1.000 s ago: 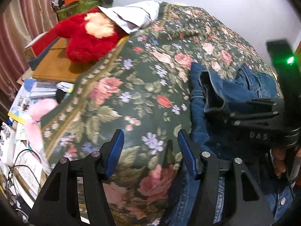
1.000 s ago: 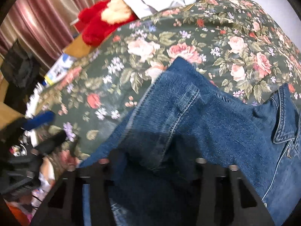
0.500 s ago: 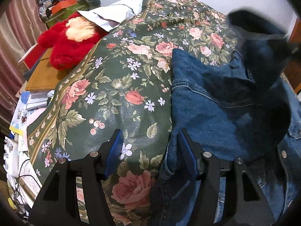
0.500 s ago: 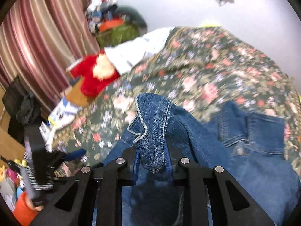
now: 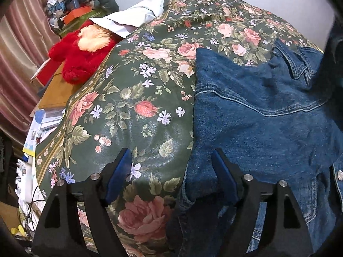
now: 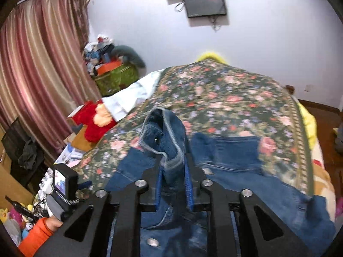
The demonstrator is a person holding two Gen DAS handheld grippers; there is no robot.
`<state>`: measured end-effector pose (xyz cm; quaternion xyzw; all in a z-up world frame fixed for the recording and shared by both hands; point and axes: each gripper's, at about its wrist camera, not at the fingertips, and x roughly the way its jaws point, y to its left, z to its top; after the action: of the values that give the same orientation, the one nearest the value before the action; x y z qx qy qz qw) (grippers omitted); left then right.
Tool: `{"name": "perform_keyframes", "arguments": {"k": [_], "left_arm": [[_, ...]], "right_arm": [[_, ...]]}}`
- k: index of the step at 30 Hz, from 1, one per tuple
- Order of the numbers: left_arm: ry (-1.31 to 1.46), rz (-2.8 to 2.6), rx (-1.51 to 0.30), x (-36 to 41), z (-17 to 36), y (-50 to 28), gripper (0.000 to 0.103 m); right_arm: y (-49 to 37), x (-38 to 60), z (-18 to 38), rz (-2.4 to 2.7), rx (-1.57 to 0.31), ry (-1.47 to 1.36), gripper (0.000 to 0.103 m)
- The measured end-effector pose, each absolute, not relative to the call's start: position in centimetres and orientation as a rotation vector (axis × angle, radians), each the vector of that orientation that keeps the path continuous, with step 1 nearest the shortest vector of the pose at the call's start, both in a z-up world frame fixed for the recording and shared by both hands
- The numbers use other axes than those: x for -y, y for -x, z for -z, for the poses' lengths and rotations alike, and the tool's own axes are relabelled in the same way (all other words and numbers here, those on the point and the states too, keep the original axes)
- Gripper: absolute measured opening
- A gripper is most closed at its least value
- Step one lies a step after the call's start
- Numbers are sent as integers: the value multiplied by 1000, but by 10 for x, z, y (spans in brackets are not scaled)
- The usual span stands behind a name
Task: Fold large clothes
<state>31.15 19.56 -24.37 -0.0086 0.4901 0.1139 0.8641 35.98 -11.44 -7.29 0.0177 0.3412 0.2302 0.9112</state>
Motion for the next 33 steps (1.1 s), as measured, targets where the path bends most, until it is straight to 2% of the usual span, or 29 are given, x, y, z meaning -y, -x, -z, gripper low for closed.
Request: {"name": "perform_keyframes", "arguments": {"k": [13, 19, 27, 33], "left_arm": [[16, -342, -1069, -187, 248, -315, 84], [8, -362, -1106, -183, 246, -315, 85], [30, -305, -1033, -166, 206, -317, 85], [-17, -159, -980, -126, 186, -335, 85]], "right_arm": [[-343, 258, 148, -281, -905, -124, 13], [-331, 288, 156, -222, -952, -136, 13], [-344, 241, 132, -269, -942, 26, 13], [-373, 174, 155, -396, -1037, 136, 13]]}}
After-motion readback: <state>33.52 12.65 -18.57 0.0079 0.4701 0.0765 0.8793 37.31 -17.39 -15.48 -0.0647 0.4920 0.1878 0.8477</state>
